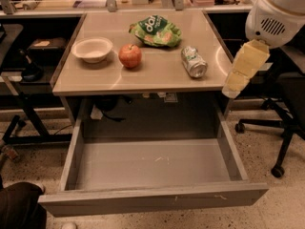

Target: Place 7up can into top drawer

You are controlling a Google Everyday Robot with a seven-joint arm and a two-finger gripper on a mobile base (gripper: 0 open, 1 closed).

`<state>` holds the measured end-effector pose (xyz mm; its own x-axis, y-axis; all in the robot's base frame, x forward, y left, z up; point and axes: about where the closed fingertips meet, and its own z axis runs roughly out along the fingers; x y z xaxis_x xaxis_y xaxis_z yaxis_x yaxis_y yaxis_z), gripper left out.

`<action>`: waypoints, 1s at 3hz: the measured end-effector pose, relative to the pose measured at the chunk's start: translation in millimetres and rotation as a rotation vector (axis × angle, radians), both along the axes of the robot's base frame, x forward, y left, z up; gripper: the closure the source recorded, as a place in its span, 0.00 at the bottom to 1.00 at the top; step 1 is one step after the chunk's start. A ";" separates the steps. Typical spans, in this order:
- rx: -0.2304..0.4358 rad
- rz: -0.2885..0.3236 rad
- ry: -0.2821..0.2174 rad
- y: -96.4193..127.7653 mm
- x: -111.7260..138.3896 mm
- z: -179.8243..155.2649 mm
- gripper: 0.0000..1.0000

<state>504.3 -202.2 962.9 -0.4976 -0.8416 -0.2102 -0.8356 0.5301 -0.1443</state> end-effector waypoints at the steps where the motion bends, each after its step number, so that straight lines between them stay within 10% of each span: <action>1: 0.041 0.039 0.027 26.0 16.8 0.1 0.00; 3: 0.074 0.023 -0.002 44.1 41.4 -7.0 0.00</action>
Offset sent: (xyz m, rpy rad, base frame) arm 0.0142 0.0217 -0.0001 0.0341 0.0243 0.0305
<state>545.7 -158.1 955.9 -0.4779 -0.8347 -0.2737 -0.8473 0.5203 -0.1071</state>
